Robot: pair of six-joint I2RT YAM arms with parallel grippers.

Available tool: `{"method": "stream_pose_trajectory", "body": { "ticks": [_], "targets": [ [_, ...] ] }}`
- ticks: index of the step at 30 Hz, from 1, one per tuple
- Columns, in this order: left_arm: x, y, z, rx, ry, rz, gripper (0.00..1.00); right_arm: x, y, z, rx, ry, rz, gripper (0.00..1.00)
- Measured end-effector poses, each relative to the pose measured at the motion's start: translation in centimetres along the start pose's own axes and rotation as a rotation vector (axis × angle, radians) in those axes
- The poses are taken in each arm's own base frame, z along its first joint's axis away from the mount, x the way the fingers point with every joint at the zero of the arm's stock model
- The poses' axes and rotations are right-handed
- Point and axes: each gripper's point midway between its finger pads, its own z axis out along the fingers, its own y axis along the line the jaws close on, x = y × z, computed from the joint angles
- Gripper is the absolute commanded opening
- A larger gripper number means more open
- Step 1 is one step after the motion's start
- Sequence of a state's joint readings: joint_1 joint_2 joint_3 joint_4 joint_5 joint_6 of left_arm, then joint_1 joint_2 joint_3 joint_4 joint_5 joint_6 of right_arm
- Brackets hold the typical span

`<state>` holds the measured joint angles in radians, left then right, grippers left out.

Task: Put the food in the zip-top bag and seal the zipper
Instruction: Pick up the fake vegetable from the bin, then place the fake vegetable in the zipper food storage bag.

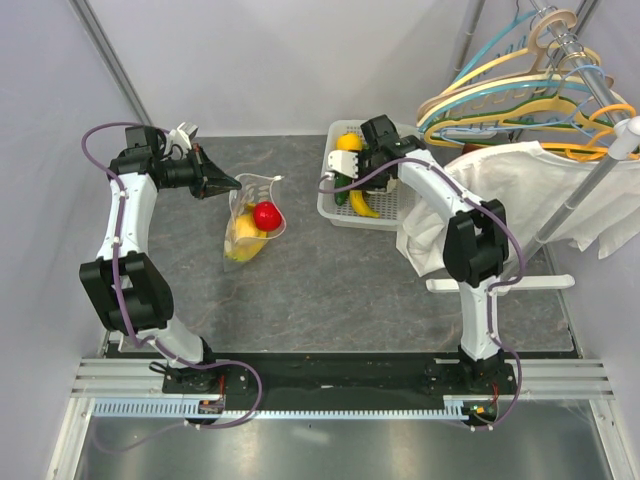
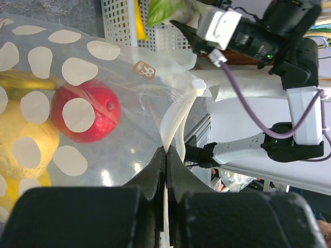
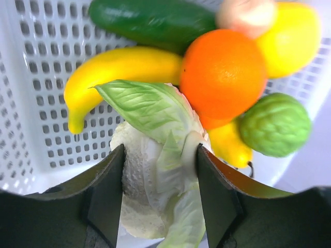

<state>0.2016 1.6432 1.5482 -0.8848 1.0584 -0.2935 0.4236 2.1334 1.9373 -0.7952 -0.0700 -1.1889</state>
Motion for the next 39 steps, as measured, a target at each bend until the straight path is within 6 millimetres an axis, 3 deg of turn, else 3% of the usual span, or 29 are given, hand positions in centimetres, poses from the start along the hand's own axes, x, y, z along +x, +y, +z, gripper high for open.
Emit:
{"method": "stream_pose_trajectory", "body": {
  "ticks": [9,18,29,39],
  "targets": [
    [0.0,0.2,0.1,-0.001,0.003,-0.005,0.02,-4.2,-2.4,-4.8,0.064,-0.180,0.198,0.47],
    [-0.1,0.6,0.4,-0.003,0.010,-0.018,0.02,-11.5,-3.5,-12.0,0.008,-0.518,0.490,0.46],
    [-0.2,0.7,0.4,-0.003,0.006,-0.012,0.02,-18.6,-2.0,-20.0,-0.240,-0.881,0.927,0.45],
    [-0.4,0.8,0.5,-0.002,-0.001,-0.009,0.02,-24.7,-2.2,-25.2,-0.452,-1.115,1.109,0.45]
  ]
}}
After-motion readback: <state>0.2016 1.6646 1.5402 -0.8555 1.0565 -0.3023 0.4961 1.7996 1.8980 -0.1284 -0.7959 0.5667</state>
